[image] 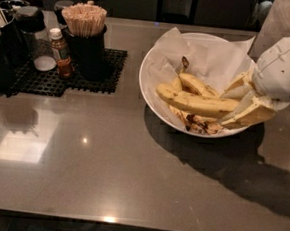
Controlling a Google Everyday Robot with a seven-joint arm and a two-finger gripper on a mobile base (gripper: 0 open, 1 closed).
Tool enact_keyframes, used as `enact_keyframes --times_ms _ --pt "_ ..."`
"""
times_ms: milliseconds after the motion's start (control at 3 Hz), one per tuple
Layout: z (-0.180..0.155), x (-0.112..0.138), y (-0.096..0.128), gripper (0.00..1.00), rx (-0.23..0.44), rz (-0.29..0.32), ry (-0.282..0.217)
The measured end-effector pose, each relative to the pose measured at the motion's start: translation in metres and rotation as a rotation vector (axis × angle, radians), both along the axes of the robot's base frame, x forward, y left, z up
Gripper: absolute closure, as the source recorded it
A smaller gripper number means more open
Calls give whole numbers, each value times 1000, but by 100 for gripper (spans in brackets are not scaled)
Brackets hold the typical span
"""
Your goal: Pick banana from white bowl
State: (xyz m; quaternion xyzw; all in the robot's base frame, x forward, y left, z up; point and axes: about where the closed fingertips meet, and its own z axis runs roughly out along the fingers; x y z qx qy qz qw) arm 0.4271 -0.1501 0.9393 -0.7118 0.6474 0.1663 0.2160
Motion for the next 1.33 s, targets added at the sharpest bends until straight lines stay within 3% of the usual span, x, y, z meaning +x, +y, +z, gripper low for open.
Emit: enact_keyframes --times_ms 333,667,1000,1333 --pt "-13 9 12 100 11 50 45" --pt "-10 14 20 100 16 75 36" --pt "16 13 35 100 54 135 -36" --pt "16 13 35 100 54 135 -36"
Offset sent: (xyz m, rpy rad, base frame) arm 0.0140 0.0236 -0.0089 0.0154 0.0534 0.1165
